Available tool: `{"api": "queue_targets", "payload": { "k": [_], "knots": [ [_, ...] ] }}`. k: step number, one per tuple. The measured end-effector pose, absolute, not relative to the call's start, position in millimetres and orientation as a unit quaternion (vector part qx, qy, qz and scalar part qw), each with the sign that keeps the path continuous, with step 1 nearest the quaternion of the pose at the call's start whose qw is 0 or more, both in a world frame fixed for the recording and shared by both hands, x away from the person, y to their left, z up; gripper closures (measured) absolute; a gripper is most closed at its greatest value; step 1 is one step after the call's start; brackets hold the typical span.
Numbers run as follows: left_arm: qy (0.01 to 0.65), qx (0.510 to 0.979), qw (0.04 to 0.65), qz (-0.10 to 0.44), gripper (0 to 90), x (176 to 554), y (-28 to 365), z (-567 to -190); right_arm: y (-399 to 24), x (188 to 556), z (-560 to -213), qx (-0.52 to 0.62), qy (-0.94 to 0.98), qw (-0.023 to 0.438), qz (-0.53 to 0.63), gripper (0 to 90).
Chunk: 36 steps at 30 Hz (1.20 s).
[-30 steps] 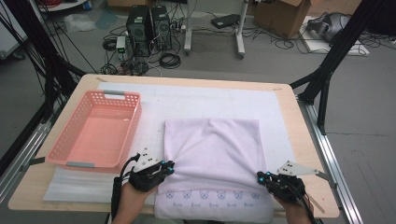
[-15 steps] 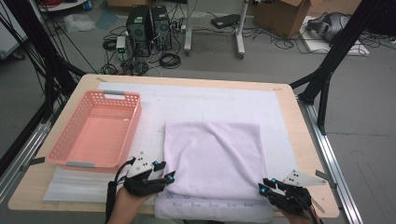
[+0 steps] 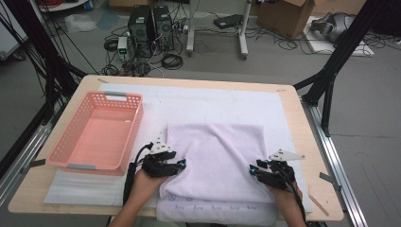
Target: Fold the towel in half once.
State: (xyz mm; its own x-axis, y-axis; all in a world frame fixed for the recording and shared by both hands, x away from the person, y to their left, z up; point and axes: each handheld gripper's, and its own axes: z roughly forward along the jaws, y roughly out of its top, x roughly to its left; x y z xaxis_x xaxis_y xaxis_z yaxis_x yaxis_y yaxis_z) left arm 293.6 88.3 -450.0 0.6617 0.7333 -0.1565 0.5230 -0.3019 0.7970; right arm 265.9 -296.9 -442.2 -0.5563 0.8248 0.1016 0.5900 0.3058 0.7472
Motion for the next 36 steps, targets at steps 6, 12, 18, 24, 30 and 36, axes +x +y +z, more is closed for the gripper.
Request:
{"api": "queue_targets", "payload": {
  "k": [6,12,18,24,30,36],
  "knots": [
    [0.379,0.806,0.428,0.152,63.4,287.6,83.1,-450.0,-295.6,267.3,-444.1,0.438,0.802,0.161,0.373,86.7],
    [0.378,0.795,0.451,0.147,82.6,280.2,88.2,-444.0,-296.7,260.7,-438.8,0.432,0.801,0.164,0.380,87.9],
    [0.374,0.789,0.469,0.133,83.1,269.7,97.6,-436.8,-303.5,244.8,-429.5,0.427,0.801,0.158,0.389,87.9],
    [0.357,0.793,0.476,0.133,83.0,251.3,98.8,-429.1,-306.8,226.0,-425.0,0.423,0.804,0.150,0.389,87.9],
    [0.356,0.801,0.465,0.126,72.3,239.6,99.0,-432.8,-310.9,211.6,-427.3,0.425,0.811,0.134,0.378,83.9],
    [0.397,0.766,0.487,0.139,45.7,269.9,111.9,-424.0,-318.1,223.7,-416.1,0.432,0.778,0.162,0.426,59.8]
  ]
}}
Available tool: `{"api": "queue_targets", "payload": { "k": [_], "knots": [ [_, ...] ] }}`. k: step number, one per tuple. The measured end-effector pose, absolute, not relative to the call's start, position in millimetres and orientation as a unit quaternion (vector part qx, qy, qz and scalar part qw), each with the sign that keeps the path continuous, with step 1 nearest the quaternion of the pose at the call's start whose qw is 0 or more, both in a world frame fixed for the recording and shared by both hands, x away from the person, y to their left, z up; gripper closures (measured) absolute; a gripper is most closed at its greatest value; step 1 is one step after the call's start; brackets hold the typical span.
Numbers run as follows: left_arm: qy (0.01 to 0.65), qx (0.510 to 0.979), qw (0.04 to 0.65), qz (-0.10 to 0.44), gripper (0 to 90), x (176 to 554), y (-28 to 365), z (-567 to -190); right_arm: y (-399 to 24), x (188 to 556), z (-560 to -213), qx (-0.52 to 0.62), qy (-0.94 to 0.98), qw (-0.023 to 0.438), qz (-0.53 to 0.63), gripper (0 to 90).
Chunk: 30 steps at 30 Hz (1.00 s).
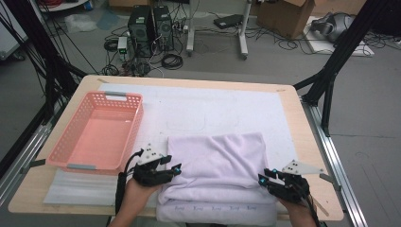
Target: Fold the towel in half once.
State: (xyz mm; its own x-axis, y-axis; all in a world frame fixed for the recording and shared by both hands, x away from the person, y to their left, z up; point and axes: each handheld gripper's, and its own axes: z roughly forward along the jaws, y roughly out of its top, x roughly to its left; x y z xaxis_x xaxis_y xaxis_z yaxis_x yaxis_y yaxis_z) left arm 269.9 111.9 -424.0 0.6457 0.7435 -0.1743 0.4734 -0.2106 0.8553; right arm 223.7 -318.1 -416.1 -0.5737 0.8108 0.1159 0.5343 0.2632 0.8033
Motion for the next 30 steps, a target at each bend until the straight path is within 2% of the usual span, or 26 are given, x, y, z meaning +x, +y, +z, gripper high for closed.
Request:
{"api": "queue_targets", "payload": {
  "k": [8,12,15,20,21,24,26,27,28,29,30],
  "knots": [
    [0.445,0.750,0.467,0.148,42.1,327.5,114.9,-428.6,-332.9,287.0,-417.5,0.471,0.748,0.197,0.424,50.6],
    [0.433,0.746,0.483,0.151,41.0,342.3,117.3,-432.5,-329.0,318.7,-424.3,0.472,0.756,0.197,0.408,44.9],
    [0.447,0.742,0.475,0.153,37.5,351.3,121.0,-441.2,-325.1,335.8,-426.4,0.470,0.766,0.201,0.390,42.1],
    [0.479,0.745,0.446,0.129,36.8,364.9,118.6,-452.4,-323.6,359.6,-431.4,0.479,0.770,0.191,0.376,39.1],
    [0.472,0.745,0.452,0.134,36.1,366.4,117.7,-451.5,-323.1,363.9,-433.8,0.482,0.772,0.187,0.370,38.5],
    [0.455,0.772,0.421,0.139,38.4,372.1,108.1,-449.6,-319.9,373.1,-443.0,0.485,0.779,0.173,0.358,39.1],
    [0.446,0.781,0.407,0.158,41.5,371.8,102.9,-449.1,-317.4,374.0,-445.9,0.480,0.784,0.180,0.351,40.4],
    [0.444,0.784,0.401,0.168,46.3,371.2,102.6,-449.2,-316.9,373.5,-445.8,0.481,0.784,0.181,0.348,42.7],
    [0.444,0.783,0.403,0.169,52.1,371.3,103.9,-449.1,-317.0,372.6,-445.2,0.480,0.785,0.181,0.347,49.2],
    [0.443,0.782,0.409,0.158,59.1,371.5,105.6,-448.8,-317.8,371.5,-444.7,0.478,0.785,0.176,0.352,62.4],
    [0.432,0.787,0.418,0.138,75.7,371.5,106.4,-449.2,-318.5,370.6,-444.9,0.473,0.787,0.165,0.361,71.3]
  ]
}}
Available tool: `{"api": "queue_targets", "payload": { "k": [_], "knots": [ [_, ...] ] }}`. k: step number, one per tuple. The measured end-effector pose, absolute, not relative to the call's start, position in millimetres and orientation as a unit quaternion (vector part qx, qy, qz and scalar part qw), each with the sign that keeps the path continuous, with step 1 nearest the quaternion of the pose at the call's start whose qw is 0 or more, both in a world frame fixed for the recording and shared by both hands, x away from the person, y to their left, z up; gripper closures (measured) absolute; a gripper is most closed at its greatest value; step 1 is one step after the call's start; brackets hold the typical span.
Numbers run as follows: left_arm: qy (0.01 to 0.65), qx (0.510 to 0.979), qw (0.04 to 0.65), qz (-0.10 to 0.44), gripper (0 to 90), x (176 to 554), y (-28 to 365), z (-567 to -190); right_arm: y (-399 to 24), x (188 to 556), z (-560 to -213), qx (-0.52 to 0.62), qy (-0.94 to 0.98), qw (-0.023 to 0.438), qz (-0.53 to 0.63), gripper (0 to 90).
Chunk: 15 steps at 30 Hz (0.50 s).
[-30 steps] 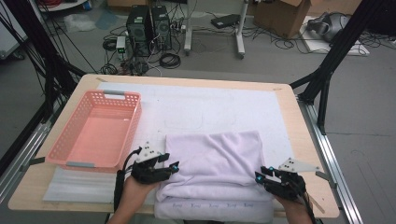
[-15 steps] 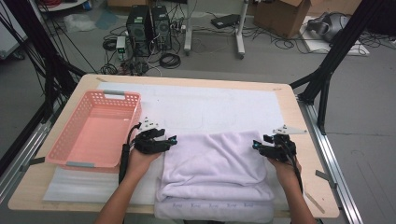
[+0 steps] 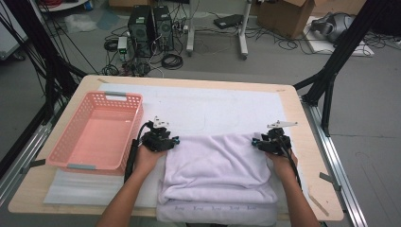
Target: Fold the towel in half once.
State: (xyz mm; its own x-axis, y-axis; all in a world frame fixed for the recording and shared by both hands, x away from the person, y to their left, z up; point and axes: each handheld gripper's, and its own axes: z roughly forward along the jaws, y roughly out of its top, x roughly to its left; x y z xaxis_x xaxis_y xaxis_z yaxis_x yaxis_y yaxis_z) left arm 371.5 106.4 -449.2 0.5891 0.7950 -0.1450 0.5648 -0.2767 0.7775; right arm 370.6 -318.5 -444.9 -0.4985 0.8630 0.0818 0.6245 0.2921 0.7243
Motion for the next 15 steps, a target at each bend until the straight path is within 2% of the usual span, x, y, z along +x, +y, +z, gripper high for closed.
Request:
{"api": "queue_targets", "payload": {
  "k": [1,4,7,11,15],
  "knots": [
    [0.426,0.792,0.413,0.145,84.0,370.5,104.4,-448.5,-318.3,369.9,-445.4,0.470,0.787,0.153,0.369,83.1],
    [0.442,0.782,0.415,0.147,85.6,371.7,106.9,-445.9,-315.0,367.6,-443.5,0.463,0.791,0.158,0.367,84.7],
    [0.467,0.744,0.445,0.174,85.9,373.9,117.5,-436.1,-326.4,364.3,-434.9,0.475,0.759,0.192,0.402,85.1],
    [0.453,0.742,0.457,0.187,85.9,377.5,117.6,-423.2,-334.6,363.9,-428.2,0.473,0.751,0.205,0.413,85.1],
    [0.466,0.733,0.460,0.184,85.9,385.2,118.9,-422.9,-333.0,364.3,-427.6,0.465,0.751,0.219,0.415,85.0]
  ]
}}
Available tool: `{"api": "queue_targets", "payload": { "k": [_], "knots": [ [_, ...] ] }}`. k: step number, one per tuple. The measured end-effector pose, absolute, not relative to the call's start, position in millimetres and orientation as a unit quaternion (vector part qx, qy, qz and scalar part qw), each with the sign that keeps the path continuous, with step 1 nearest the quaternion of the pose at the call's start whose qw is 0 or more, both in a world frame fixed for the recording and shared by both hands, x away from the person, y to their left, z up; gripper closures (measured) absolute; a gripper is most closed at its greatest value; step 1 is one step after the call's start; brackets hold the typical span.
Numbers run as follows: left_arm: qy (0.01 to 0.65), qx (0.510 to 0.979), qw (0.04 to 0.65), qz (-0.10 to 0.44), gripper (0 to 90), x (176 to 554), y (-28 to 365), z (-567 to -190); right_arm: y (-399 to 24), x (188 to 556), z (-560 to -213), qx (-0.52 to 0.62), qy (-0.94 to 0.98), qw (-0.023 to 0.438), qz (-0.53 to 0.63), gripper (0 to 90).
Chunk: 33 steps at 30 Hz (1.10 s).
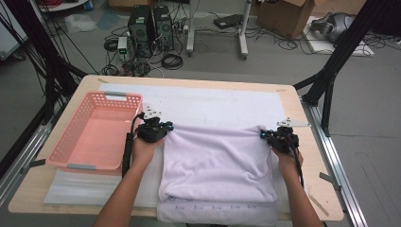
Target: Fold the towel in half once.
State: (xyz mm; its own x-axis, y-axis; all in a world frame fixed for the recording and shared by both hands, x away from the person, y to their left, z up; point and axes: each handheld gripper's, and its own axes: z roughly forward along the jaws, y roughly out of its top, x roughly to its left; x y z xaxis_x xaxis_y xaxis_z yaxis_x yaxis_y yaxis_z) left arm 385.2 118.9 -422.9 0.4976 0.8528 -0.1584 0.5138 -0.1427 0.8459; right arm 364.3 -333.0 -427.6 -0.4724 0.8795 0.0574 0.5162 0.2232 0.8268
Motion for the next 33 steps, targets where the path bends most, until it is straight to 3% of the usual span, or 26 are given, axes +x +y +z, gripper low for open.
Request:
{"api": "queue_targets", "payload": {
  "k": [12,22,30,33],
  "knots": [
    [0.488,0.711,0.470,0.189,85.9,409.2,117.8,-421.3,-332.9,380.6,-418.4,0.455,0.741,0.240,0.431,85.0],
    [0.513,0.710,0.445,0.187,85.9,462.8,110.5,-420.0,-330.3,426.9,-423.7,0.474,0.730,0.242,0.428,84.9],
    [0.515,0.696,0.452,0.214,85.7,492.8,96.2,-409.1,-334.2,457.7,-425.2,0.518,0.693,0.248,0.437,84.7],
    [0.524,0.695,0.450,0.200,79.8,491.4,95.3,-411.9,-331.8,461.7,-423.3,0.520,0.695,0.255,0.427,83.1]
  ]
}}
